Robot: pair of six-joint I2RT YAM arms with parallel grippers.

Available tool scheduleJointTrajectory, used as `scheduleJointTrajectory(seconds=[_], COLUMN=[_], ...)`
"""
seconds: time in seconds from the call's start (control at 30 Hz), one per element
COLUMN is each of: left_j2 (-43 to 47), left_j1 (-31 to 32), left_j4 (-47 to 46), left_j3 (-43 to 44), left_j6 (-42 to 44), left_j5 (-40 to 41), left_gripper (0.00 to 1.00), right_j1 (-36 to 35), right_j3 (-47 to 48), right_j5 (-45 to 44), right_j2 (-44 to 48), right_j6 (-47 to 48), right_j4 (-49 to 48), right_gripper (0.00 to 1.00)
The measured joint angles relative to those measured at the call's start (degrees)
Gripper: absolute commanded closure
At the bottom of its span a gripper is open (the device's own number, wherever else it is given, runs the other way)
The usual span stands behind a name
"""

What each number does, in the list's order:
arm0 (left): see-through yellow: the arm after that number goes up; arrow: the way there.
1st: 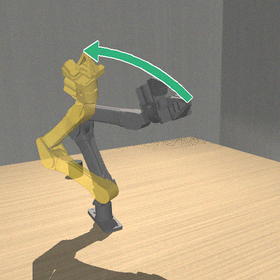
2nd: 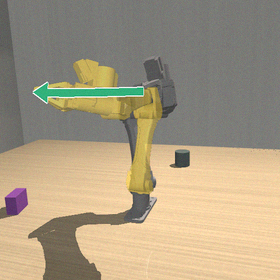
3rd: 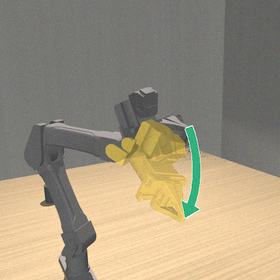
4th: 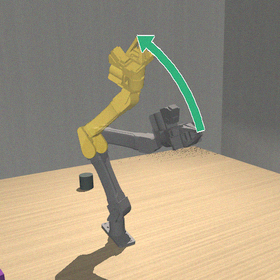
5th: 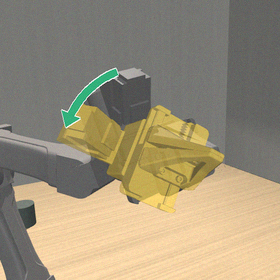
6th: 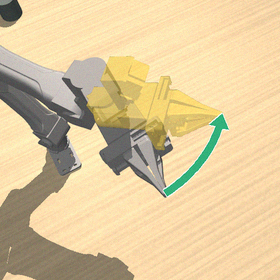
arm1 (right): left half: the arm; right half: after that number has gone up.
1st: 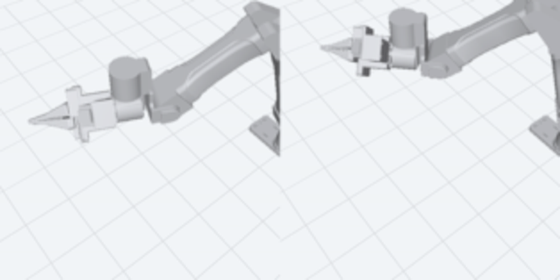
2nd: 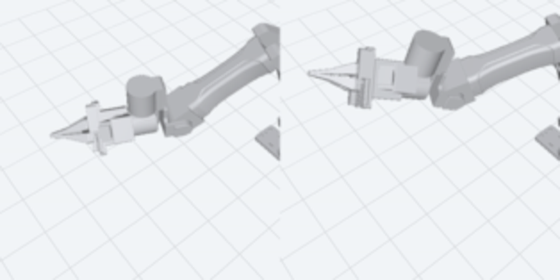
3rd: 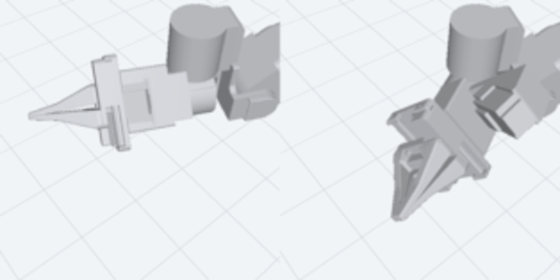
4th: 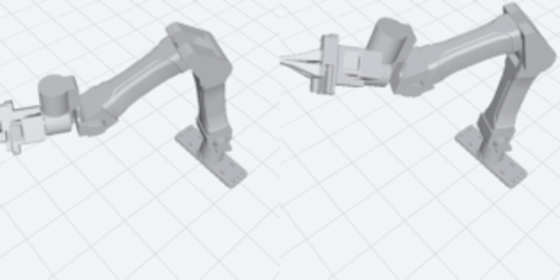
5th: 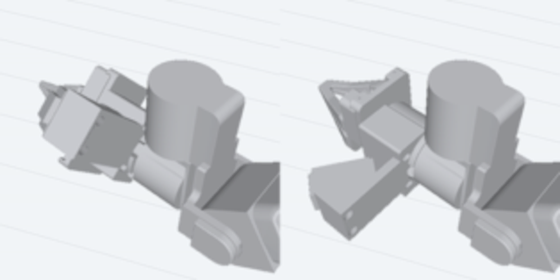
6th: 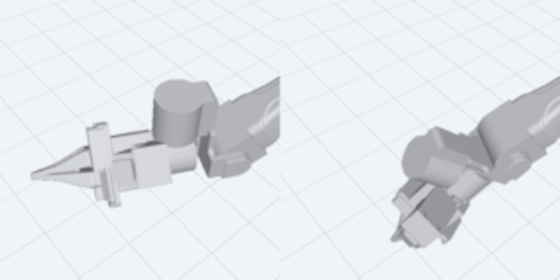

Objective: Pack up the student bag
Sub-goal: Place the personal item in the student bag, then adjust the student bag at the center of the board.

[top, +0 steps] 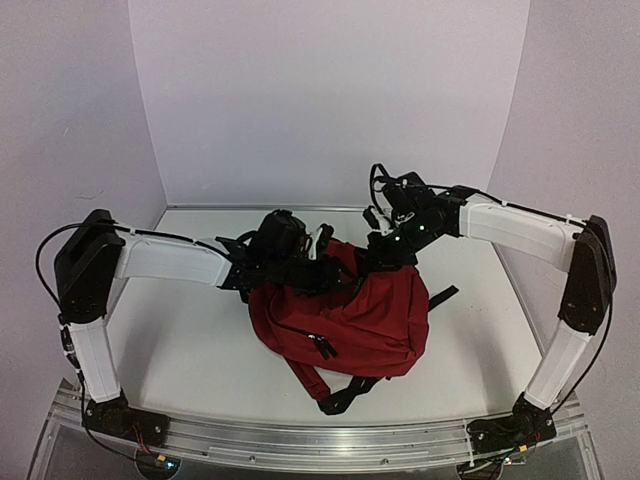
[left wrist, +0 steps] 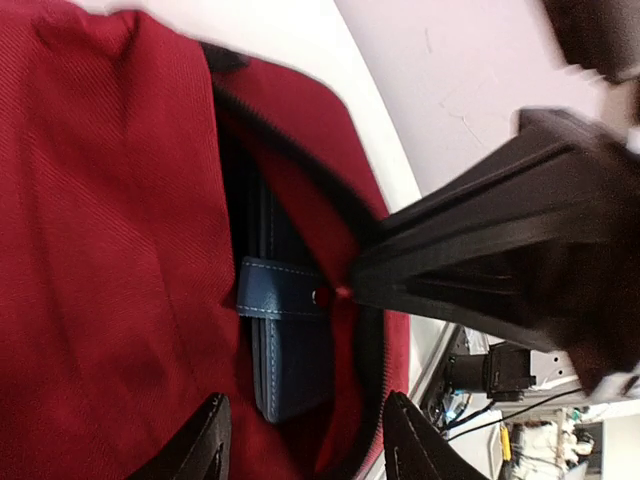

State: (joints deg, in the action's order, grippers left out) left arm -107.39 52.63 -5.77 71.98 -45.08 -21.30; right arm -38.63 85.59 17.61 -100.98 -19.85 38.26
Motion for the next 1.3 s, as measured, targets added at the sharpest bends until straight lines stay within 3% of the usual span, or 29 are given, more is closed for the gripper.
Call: scheduleJointTrajectory(seconds=[0.13,0.33,0.5,0.73,0.9,1.3], left_j2=[3.98,3.74,-0.04,-9.15,-14.01,-16.65], left_j1=[0.17,0.49,1.53,4.05,6.19,8.41], left_j4=[8.16,19.54,23.28,28.62,33.82,39.74], left_j3=[1.47,7.04,12.07,20.11,27.74,32.35], left_j6=[4.09,9.41,11.83,14.20,16.06,16.03], left_j5=[4.93,11.80,14.10,17.02,21.44,27.97], left_gripper=[0.63,0.66,0.56,0.54,0.47,0.67], right_j1=[0.09,0.41,1.16,2.14,3.75,4.96], right_j3=[-2.77,-5.73,-7.20,-8.69,-9.65,-12.07], right_j5=[-0.16,-0.40,-0.30,0.98,3.05,5.27], right_j2=[0.10,0.19,0.36,0.36,0.41,1.90], right_j6=[0.09,0.28,0.27,-0.16,-1.37,-3.01], right_j4=[-1.47,-3.08,-4.31,-5.84,-6.38,-8.29], right_gripper=[1.00,1.00,1.00,1.00,1.00,1.00])
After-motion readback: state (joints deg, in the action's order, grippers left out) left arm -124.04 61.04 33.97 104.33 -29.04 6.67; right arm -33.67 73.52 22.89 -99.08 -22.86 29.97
